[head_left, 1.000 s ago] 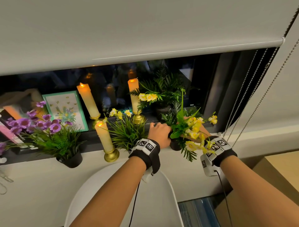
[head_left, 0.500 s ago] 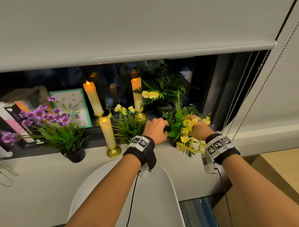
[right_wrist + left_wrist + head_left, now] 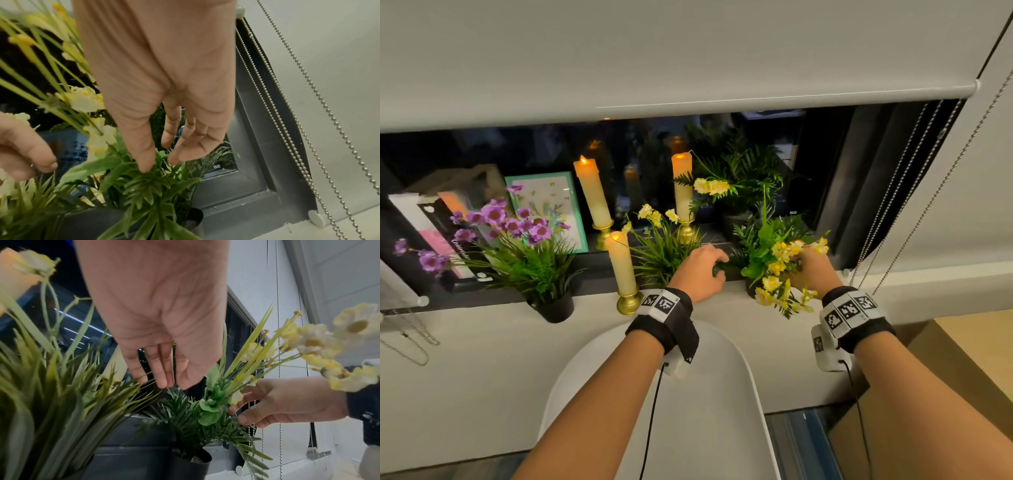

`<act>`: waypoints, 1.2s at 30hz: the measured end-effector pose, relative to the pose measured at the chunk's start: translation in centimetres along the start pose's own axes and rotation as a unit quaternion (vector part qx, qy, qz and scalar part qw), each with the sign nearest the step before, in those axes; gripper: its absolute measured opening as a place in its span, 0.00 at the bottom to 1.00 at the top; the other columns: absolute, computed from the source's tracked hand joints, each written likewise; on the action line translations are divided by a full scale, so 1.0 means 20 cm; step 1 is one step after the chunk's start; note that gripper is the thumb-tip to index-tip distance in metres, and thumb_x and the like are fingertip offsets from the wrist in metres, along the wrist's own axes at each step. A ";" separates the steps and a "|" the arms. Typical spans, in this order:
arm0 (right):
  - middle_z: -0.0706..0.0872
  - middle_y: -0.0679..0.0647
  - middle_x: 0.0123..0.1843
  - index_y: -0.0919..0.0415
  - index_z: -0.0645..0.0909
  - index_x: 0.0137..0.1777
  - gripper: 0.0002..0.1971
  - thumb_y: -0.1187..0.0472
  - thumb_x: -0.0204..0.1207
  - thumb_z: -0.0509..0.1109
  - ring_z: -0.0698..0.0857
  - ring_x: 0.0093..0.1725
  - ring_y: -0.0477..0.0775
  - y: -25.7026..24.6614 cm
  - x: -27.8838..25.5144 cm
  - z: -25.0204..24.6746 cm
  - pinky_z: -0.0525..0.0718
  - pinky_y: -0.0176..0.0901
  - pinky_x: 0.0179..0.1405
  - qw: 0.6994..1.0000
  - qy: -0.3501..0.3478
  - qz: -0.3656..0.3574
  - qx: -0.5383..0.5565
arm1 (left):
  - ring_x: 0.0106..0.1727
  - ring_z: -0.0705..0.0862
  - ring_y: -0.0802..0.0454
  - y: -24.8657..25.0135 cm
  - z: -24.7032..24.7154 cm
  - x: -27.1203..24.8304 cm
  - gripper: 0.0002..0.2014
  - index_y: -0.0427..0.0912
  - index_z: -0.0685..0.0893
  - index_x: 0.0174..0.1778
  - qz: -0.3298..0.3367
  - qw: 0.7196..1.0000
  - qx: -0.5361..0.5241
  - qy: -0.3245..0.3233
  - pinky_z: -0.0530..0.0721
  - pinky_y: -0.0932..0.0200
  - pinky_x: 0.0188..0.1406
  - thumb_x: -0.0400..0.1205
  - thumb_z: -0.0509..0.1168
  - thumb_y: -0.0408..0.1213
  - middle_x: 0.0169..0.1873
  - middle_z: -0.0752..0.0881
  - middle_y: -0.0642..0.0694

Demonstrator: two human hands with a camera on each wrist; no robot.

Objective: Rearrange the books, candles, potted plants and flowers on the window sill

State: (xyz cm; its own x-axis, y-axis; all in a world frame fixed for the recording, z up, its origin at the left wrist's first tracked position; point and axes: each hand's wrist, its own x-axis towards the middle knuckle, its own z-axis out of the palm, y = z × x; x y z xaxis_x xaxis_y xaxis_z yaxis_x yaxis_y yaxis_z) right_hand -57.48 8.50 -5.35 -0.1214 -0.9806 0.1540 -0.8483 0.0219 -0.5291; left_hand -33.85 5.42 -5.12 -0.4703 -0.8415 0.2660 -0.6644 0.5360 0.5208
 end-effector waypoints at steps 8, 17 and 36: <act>0.84 0.67 0.58 0.71 0.81 0.59 0.19 0.72 0.67 0.76 0.83 0.58 0.68 -0.06 -0.15 -0.01 0.79 0.53 0.54 0.995 0.081 0.032 0.038 | 0.56 0.81 0.52 -0.09 -0.10 -0.18 0.11 0.43 0.85 0.55 0.060 0.996 -0.024 0.055 0.81 0.53 0.59 0.79 0.64 0.30 0.52 0.83 0.49; 0.82 0.66 0.51 0.60 0.73 0.50 0.19 0.73 0.64 0.77 0.80 0.47 0.63 -0.10 -0.46 0.20 0.73 0.45 0.41 0.974 0.129 0.174 0.060 | 0.46 0.83 0.56 -0.43 -0.29 -0.64 0.10 0.43 0.87 0.49 -0.023 0.996 -0.062 0.062 0.83 0.57 0.52 0.78 0.64 0.26 0.47 0.86 0.51; 0.87 0.57 0.37 0.53 0.80 0.32 0.10 0.67 0.69 0.73 0.86 0.40 0.57 -0.40 -0.66 0.57 0.86 0.47 0.43 0.962 -0.060 0.217 0.153 | 0.47 0.86 0.53 -0.70 -0.13 -1.11 0.06 0.47 0.86 0.45 -0.215 0.971 -0.055 -0.091 0.83 0.62 0.49 0.78 0.66 0.33 0.45 0.88 0.50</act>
State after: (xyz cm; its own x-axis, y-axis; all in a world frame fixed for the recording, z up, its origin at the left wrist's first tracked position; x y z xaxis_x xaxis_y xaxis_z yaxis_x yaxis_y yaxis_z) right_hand -43.32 18.97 -12.60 -0.3533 -0.9081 -0.2249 -0.5377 0.3938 -0.7455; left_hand -12.72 16.45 -16.20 -0.2648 -0.9543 -0.1387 -0.7607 0.1183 0.6382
